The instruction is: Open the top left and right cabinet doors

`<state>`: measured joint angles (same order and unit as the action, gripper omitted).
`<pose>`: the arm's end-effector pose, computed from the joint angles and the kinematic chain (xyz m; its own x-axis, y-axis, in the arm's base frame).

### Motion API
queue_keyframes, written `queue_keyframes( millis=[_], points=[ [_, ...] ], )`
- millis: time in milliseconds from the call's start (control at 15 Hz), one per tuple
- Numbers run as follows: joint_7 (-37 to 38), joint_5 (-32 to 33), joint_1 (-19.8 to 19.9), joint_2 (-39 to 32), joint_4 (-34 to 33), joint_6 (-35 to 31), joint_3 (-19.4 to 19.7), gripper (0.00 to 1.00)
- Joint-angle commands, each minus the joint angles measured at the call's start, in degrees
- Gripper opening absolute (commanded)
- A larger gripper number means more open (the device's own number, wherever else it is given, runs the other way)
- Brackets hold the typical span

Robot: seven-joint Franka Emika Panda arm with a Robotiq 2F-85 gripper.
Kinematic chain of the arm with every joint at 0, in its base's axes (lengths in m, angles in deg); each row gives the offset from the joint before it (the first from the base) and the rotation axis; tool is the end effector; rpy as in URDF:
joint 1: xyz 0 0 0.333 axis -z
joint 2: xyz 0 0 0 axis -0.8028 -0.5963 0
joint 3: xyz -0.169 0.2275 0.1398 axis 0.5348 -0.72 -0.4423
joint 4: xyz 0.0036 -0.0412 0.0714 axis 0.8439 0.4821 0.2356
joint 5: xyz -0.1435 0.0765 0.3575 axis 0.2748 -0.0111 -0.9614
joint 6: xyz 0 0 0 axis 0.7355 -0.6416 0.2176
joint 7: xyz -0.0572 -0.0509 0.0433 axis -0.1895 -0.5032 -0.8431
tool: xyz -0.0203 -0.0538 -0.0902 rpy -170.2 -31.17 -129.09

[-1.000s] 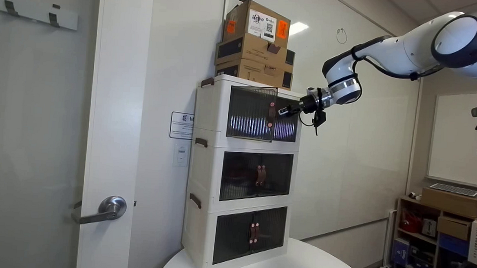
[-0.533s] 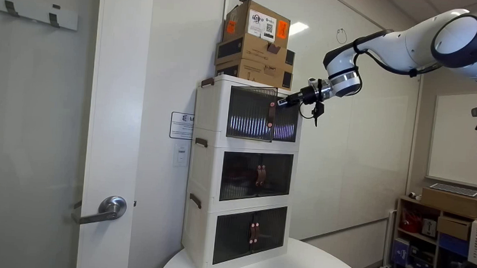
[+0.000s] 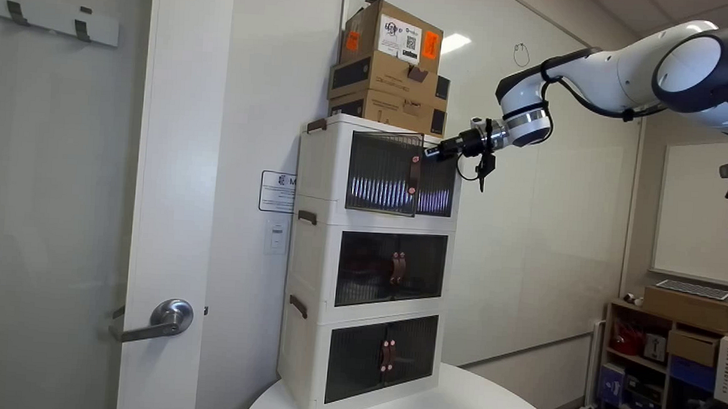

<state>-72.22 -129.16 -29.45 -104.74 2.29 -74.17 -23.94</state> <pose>0.7545 -0.1981 0.5089 0.3560 0.2438 0.9021 0.7295 -0.6759 -0.1053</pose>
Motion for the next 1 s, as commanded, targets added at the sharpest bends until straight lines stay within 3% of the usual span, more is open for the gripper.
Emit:
queue_keyframes(
  millis=[0,67,333,933],
  points=[
    [2.8,0.3,-0.5,-3.2,-3.8,0.0,0.3,1.00],
    [1.0,-0.4,-0.8,-1.9,0.6,-2.0,0.0,1.00],
    [0.9,0.4,-1.4,-1.8,5.0,-3.7,0.4,1.00],
    [-1.0,-0.4,-2.2,-0.8,7.4,-7.2,-0.8,1.00]
  ],
)
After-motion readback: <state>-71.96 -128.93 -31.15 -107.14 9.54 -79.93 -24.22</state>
